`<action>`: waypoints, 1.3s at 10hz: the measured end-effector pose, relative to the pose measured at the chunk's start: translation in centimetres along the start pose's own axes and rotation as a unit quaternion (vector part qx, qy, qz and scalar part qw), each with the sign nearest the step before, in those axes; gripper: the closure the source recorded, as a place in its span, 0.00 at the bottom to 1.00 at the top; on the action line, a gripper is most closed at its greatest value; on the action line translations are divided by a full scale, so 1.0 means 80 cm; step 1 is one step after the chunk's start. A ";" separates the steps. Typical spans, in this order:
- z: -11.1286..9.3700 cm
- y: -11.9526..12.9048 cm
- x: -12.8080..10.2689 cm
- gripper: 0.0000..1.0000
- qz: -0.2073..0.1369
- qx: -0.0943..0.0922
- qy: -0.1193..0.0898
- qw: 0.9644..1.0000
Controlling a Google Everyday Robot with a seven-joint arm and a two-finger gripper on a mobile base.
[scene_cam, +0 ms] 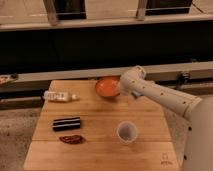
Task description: Pick up the ceramic bowl
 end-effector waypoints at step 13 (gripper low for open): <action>-0.033 -0.005 -0.004 0.99 -0.012 0.032 -0.002 0.999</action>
